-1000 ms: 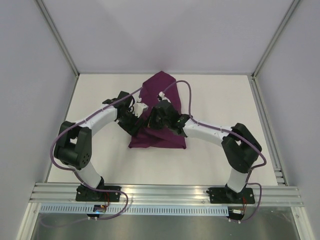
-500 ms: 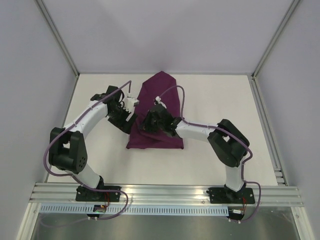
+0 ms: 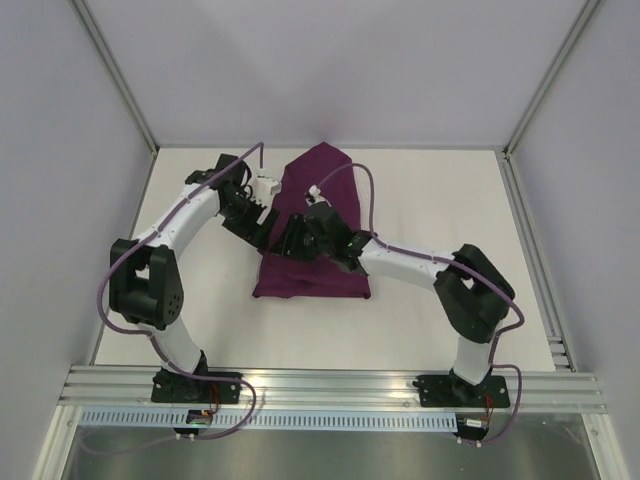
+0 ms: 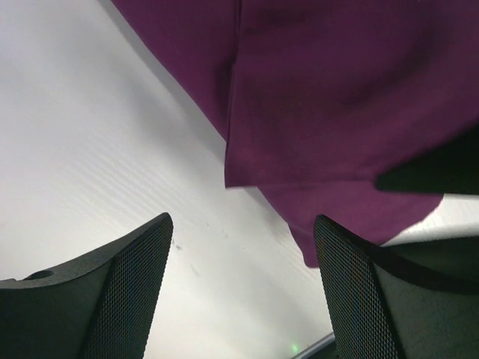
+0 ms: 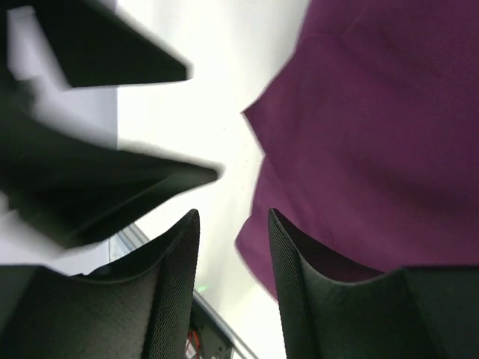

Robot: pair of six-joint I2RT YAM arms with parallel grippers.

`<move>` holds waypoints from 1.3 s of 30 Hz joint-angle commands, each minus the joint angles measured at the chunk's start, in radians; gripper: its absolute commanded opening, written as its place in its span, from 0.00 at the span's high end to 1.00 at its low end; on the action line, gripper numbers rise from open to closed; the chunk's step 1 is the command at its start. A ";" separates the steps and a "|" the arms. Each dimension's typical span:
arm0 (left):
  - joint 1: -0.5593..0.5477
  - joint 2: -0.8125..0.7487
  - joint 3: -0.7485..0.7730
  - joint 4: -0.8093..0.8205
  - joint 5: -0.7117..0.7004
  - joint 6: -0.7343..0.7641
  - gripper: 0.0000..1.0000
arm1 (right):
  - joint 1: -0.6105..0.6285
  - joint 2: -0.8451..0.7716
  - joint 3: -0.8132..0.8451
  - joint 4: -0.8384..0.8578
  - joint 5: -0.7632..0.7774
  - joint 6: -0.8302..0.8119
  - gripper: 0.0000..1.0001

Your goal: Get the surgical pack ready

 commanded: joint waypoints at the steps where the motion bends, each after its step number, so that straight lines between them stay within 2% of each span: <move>1: 0.004 0.080 0.065 0.008 0.042 -0.040 0.16 | -0.014 -0.187 -0.036 -0.030 0.031 -0.078 0.55; 4: 0.005 0.155 0.106 -0.006 0.060 -0.046 0.19 | -0.058 -0.293 -0.106 -0.118 0.044 -0.128 0.53; 7: 0.004 0.200 0.118 -0.009 0.060 -0.043 0.26 | -0.137 -0.393 -0.172 -0.205 0.050 -0.177 0.51; 13: 0.004 0.208 0.102 -0.035 0.126 -0.011 0.64 | -0.304 -0.508 -0.366 -0.285 0.025 -0.236 0.48; 14: 0.005 0.200 0.094 -0.037 0.126 -0.009 0.77 | -0.312 -0.513 -0.384 -0.282 0.021 -0.239 0.48; 17: 0.004 0.188 0.091 -0.035 0.106 -0.009 1.00 | -0.321 -0.508 -0.427 -0.279 0.007 -0.260 0.49; 28: 0.005 0.235 0.118 -0.037 -0.075 -0.022 1.00 | -0.319 -0.436 -0.449 -0.223 -0.090 -0.245 0.51; 36: 0.005 0.289 0.069 -0.018 -0.072 -0.025 0.97 | -0.316 -0.318 -0.470 -0.094 -0.177 -0.227 0.51; 39: 0.005 0.286 0.036 -0.011 -0.069 -0.014 0.95 | -0.316 -0.299 -0.475 -0.075 -0.203 -0.230 0.58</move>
